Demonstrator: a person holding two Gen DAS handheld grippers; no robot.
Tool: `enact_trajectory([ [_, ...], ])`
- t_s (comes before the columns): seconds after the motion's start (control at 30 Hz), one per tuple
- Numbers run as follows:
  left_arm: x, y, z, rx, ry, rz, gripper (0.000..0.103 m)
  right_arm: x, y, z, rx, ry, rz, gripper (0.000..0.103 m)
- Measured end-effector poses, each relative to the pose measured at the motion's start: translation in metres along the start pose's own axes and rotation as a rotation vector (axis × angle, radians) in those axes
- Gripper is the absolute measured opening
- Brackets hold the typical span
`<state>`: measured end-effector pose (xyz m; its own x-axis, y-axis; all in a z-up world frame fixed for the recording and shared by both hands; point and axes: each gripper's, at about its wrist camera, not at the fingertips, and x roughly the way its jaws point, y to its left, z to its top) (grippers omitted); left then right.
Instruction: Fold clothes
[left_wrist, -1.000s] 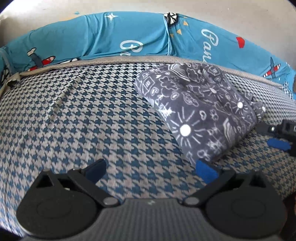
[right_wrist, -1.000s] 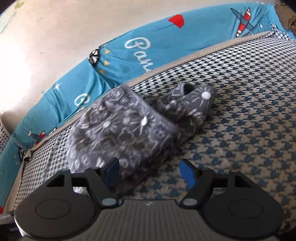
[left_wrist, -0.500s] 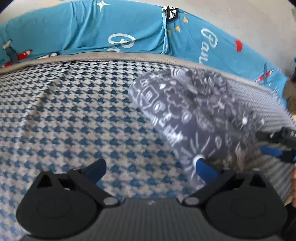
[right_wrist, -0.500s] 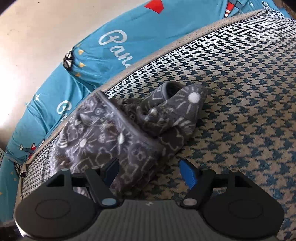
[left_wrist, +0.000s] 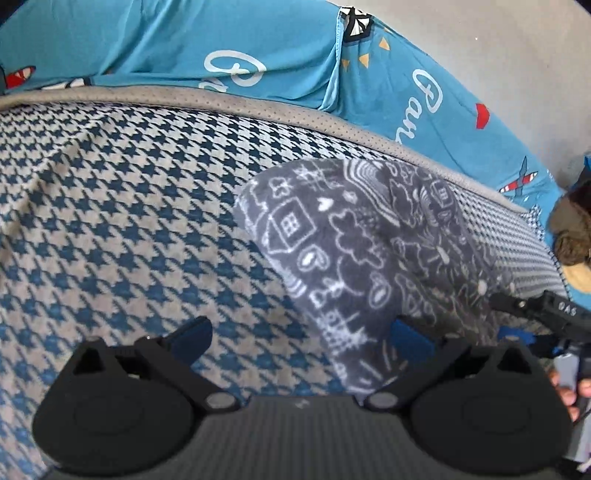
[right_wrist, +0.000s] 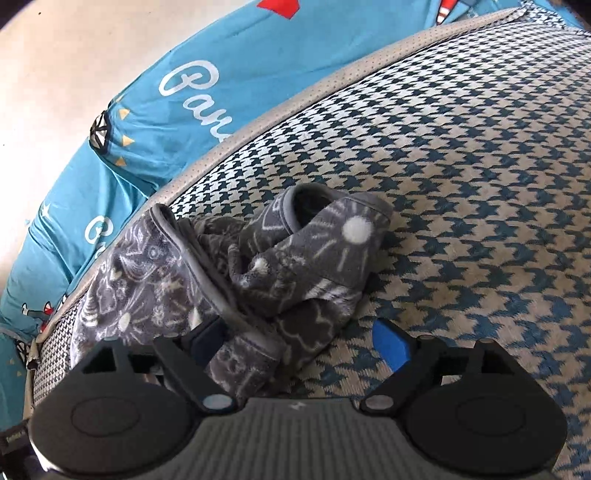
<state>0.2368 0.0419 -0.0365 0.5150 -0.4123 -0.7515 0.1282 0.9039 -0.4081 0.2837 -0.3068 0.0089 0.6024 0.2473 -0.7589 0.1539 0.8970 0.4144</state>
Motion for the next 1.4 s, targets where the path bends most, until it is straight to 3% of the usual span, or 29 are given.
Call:
enact_trajectory([
  [0.23, 0.002, 0.001, 0.012, -0.047, -0.024, -0.07, 0.103, 0.015, 0.011, -0.004, -0.027, 0.013, 0.008, 0.097],
  [0.43, 0.018, 0.003, 0.023, -0.083, -0.025, -0.092, 0.103, 0.027, 0.027, -0.012, -0.115, -0.001, 0.018, 0.097],
  [0.63, 0.042, 0.004, 0.036, -0.107, -0.005, -0.116, 0.103, 0.033, 0.031, -0.013, -0.124, -0.014, 0.033, 0.097],
  [0.9, 0.049, -0.012, 0.041, -0.037, -0.044, -0.106, 0.103, 0.04, 0.042, -0.015, -0.168, -0.035, 0.046, 0.094],
  [1.0, 0.049, -0.019, 0.04, -0.01, -0.062, -0.095, 0.103, 0.04, 0.045, -0.016, -0.179, -0.042, 0.063, 0.091],
  [1.1, 0.046, -0.025, 0.039, 0.025, -0.087, -0.078, 0.103, 0.037, 0.046, -0.016, -0.195, -0.055, 0.079, 0.081],
  [1.23, 0.042, -0.029, 0.036, 0.046, -0.103, -0.07, 0.103, 0.026, 0.044, -0.011, -0.208, -0.084, 0.116, 0.06],
  [1.4, 0.046, -0.026, 0.034, 0.03, -0.102, -0.069, 0.103, 0.032, 0.039, -0.008, -0.173, -0.046, 0.062, 0.066],
])
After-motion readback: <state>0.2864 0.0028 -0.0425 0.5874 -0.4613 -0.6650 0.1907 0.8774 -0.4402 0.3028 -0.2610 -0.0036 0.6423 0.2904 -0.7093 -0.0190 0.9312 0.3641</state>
